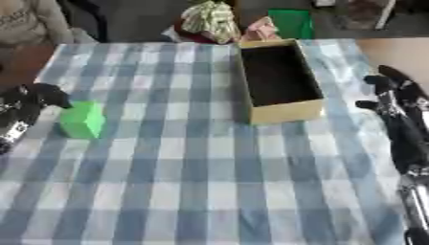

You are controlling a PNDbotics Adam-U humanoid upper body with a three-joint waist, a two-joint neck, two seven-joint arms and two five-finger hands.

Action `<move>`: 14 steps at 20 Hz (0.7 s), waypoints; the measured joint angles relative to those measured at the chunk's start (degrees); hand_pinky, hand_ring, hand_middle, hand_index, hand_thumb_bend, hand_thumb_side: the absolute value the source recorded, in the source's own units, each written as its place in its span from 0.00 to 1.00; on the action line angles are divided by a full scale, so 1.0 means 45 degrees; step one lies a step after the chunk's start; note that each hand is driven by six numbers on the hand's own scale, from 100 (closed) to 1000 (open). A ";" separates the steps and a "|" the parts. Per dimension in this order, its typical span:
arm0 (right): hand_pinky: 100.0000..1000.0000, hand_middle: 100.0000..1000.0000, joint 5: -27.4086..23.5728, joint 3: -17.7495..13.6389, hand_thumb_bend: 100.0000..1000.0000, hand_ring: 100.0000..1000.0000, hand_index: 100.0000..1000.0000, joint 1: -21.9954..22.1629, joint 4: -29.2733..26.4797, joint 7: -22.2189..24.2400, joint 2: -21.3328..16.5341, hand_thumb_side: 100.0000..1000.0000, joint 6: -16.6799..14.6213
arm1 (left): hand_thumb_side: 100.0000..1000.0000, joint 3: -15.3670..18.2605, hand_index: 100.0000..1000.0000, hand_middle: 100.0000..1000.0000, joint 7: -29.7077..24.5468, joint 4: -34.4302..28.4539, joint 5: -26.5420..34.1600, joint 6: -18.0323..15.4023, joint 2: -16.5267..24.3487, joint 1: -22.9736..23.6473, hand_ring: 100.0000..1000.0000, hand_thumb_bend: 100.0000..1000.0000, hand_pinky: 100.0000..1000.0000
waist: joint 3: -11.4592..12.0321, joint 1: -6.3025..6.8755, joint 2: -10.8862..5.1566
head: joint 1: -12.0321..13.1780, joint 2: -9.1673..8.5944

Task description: Pick up objects on the table and place them in the box.

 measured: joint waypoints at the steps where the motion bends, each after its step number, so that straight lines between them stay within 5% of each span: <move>1: 0.66 0.71 0.0000 0.0000 0.00 1.00 0.87 0.0000 0.0000 0.0000 0.0000 0.51 0.0000 | 0.43 0.0008 0.85 0.74 0.0027 0.0000 -0.0092 -0.0085 0.0066 -0.0003 0.73 0.00 0.88 | 0.0000 0.0000 0.0000 | 0.0000 0.0000; 2: 0.66 0.71 0.0000 0.0000 0.00 1.00 0.87 0.0000 0.0000 0.0000 0.0000 0.51 0.0000 | 0.41 0.0037 0.86 0.76 0.0054 -0.0006 -0.0267 -0.0215 0.0148 -0.0012 0.75 0.00 0.87 | 0.0000 0.0000 0.0000 | -0.0004 0.0000; 3: 0.66 0.71 0.0001 0.0000 0.00 1.00 0.87 0.0002 0.0000 0.0001 -0.0002 0.51 0.0001 | 0.51 0.0107 0.89 0.80 0.0104 -0.0031 -0.0593 -0.0420 0.0274 -0.0026 0.78 0.19 0.86 | 0.0000 0.0000 -0.0001 | -0.0011 0.0000; 5: 0.66 0.71 0.0002 0.0000 0.00 1.00 0.87 0.0007 0.0000 0.0002 -0.0008 0.51 0.0002 | 0.46 0.0285 0.92 0.85 0.0266 -0.0256 -0.1767 -0.1074 0.0660 -0.0104 0.83 0.32 0.86 | 0.0001 0.0003 -0.0010 | -0.0037 0.0000; 11: 0.66 0.71 0.0004 0.0003 0.00 1.00 0.87 0.0038 0.0001 0.0032 -0.0022 0.51 0.0030 | 0.27 0.0294 0.97 0.93 0.0976 -0.0757 -0.6288 -0.3123 0.2164 -0.0458 0.89 0.49 0.85 | 0.0002 0.0078 -0.0115 | -0.0045 0.0000; 14: 0.66 0.71 0.0004 0.0006 0.00 1.00 0.87 0.0097 0.0002 0.0057 -0.0031 0.51 0.0047 | 0.37 0.0001 0.98 0.96 0.1015 -0.0633 -0.7866 -0.3759 0.2900 -0.0687 0.90 0.61 0.82 | -0.0004 0.0103 -0.0168 | -0.0052 0.0000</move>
